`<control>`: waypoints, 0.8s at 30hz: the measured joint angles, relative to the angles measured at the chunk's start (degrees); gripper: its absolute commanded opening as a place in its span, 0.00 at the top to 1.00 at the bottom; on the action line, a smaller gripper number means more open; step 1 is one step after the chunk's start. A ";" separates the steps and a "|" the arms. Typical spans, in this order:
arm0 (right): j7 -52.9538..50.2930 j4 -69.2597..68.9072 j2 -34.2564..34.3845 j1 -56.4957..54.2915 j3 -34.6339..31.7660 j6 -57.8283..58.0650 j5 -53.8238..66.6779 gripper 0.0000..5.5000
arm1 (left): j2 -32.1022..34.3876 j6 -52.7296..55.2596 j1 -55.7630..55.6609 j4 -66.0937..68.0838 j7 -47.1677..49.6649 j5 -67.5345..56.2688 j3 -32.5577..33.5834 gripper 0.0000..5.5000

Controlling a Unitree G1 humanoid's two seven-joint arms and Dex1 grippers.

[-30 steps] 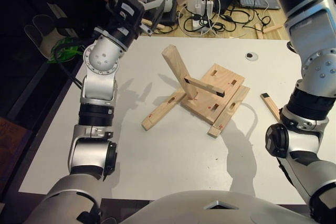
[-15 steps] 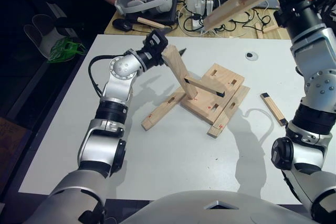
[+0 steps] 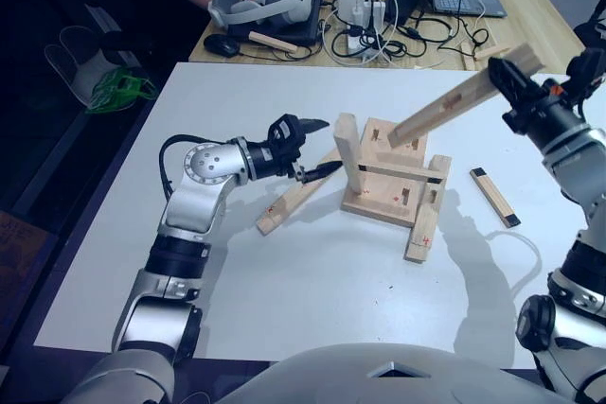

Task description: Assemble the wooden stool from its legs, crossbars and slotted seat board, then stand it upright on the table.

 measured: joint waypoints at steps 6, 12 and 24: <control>1.20 1.33 -3.67 5.32 -3.94 4.25 4.02 0.82 | 0.23 10.16 2.77 -10.20 0.74 -5.57 -0.41 0.28; 2.31 2.50 -6.69 9.02 -7.45 8.35 9.22 0.82 | -1.49 17.66 4.37 -17.12 4.54 -12.28 0.10 0.28; 3.45 2.13 -11.30 11.01 -6.56 7.12 9.49 0.82 | -2.20 19.07 5.19 -14.89 9.20 -15.16 4.33 0.28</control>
